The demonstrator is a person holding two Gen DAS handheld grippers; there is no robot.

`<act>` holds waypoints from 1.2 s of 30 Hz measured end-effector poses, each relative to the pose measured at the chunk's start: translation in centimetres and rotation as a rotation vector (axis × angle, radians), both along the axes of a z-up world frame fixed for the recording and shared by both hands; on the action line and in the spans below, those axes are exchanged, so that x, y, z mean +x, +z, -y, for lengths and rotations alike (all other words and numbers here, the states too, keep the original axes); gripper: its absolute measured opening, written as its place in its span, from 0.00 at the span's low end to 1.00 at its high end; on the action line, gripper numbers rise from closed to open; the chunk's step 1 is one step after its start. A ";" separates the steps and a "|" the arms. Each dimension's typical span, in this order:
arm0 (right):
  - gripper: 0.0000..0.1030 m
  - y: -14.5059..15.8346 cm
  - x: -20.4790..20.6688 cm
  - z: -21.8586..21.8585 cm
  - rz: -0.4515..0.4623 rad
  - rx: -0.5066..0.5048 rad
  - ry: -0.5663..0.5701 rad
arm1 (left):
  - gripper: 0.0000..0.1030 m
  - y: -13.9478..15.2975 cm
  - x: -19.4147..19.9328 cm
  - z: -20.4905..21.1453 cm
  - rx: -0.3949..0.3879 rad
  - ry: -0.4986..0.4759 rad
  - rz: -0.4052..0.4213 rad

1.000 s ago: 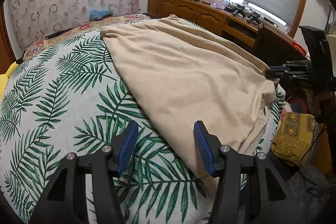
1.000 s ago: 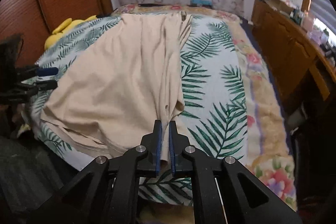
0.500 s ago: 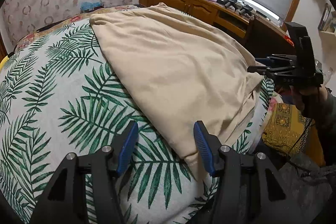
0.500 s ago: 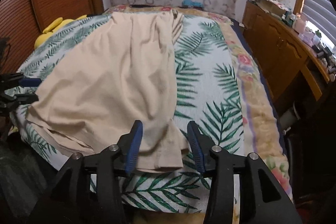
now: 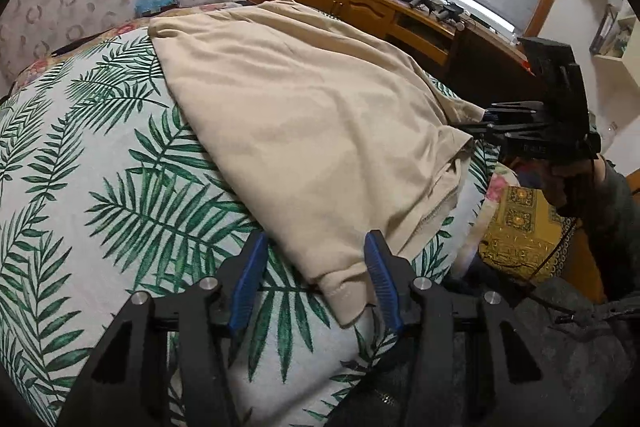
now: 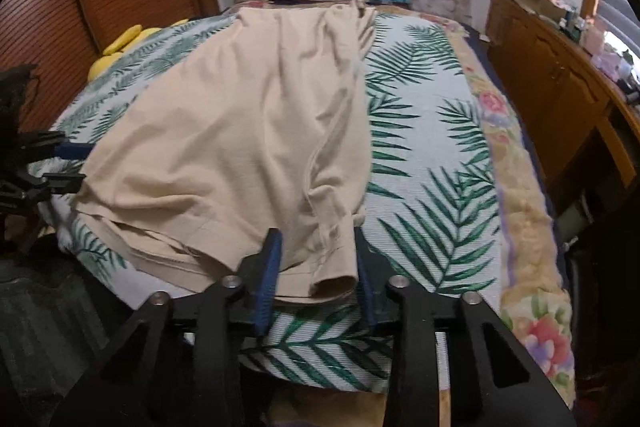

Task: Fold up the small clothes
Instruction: 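Close the right tool on the shirt's folded end, then grasp the shirt end with the left tool and fold it over the shirt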

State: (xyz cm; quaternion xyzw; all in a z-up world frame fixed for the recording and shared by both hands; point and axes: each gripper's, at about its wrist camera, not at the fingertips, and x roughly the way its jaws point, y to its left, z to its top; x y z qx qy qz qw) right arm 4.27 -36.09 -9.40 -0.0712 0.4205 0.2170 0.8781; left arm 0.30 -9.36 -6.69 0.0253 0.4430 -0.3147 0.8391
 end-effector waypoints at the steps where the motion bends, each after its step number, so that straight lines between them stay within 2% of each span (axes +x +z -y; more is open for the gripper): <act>1: 0.13 0.0 0.0 -0.1 -0.004 0.010 0.011 | 0.47 0.0 -0.1 0.0 0.003 0.000 0.002; 3: 0.08 -0.1 -0.1 -0.4 -0.010 0.031 0.033 | 0.43 0.1 0.0 -0.1 0.000 0.001 -0.002; 6: 0.06 -0.1 -0.1 -0.2 -0.005 0.063 0.028 | 0.36 0.1 -0.1 -0.1 -0.006 -0.006 -0.006; 8: 0.06 0.1 -0.3 0.0 0.008 0.086 0.020 | 0.25 0.0 -0.2 0.0 -0.006 -0.012 -0.006; 9: 0.05 0.2 -0.3 0.0 0.017 0.094 0.017 | 0.23 -0.1 -0.2 0.1 -0.004 -0.016 -0.007; 11: 0.05 0.5 -0.6 0.1 0.035 0.107 0.007 | 0.05 0.0 -0.1 0.1 -0.006 -0.020 -0.008; 13: 0.05 1.0 -0.7 0.1 0.056 0.127 -0.001 | 0.01 0.4 -0.2 -0.1 -0.026 -0.026 0.001; 21: 0.05 5.9 -1.2 0.6 0.204 0.237 -0.026 | 0.01 6.2 1.0 -2.6 -0.133 0.046 0.151; 25: 0.05 8.3 0.3 0.3 0.277 0.286 -0.042 | 0.00 8.8 3.5 -3.5 -0.145 0.077 0.224; 31: 0.05 11.2 5.4 -0.9 0.334 0.315 -0.034 | 0.00 10.4 9.8 -4.6 -0.144 0.144 0.256; 36: 0.05 12.4 11.1 -2.0 0.347 0.270 -0.024 | 0.00 10.4 15.4 -5.0 -0.128 0.177 0.251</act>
